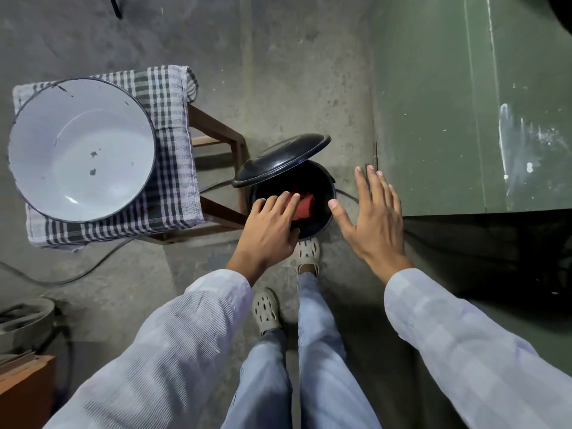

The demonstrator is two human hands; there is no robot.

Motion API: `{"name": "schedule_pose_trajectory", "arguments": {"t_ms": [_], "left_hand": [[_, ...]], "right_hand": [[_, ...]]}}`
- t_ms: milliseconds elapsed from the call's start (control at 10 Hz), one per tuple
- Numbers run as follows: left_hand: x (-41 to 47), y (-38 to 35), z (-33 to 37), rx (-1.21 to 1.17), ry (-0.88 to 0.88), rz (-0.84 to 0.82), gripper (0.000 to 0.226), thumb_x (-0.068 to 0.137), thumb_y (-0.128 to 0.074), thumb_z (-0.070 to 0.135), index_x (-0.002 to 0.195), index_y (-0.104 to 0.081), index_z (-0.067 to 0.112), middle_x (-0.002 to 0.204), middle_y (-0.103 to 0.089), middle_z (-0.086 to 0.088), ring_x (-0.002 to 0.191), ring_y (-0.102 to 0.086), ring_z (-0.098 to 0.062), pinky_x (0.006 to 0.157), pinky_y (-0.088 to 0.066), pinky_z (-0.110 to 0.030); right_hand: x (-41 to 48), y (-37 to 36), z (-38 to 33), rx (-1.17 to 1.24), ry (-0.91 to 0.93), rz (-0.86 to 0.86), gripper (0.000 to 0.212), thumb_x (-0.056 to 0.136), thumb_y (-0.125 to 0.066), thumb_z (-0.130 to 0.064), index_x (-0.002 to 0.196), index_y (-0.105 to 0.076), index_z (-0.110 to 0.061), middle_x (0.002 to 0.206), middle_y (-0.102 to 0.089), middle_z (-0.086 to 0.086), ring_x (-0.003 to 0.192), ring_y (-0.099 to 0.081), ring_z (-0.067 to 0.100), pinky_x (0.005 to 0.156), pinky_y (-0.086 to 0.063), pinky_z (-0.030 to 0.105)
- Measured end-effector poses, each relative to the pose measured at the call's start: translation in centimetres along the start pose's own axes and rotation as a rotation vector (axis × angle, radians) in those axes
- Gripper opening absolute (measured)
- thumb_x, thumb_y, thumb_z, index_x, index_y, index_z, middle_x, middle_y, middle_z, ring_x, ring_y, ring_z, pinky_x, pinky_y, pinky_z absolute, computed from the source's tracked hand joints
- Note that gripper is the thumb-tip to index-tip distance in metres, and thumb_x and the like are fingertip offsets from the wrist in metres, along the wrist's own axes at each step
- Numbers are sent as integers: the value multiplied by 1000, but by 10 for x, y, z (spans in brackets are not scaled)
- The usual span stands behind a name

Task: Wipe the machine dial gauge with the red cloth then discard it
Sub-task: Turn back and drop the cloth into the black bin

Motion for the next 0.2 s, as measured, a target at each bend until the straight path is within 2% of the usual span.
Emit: {"name": "schedule_pose_trajectory", "arguments": {"t_ms": [200], "left_hand": [[-8,23,-7,14,28,86,68,95,-59,41,153,-48,6,155,-53,-18,140,-52,-38,118,-39,-52]], "right_hand": [[-2,12,-10,46,3,-63,88,101,-37,-71,170,-21,-18,178,-22,13,167,-15,29,135,-18,46]]}}
Point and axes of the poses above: each hand's wrist, its own x-axis towards the middle knuckle, its own y-axis out of the back of the hand, z = x × y, the point moved 2 cm from there along x, towards the middle knuckle
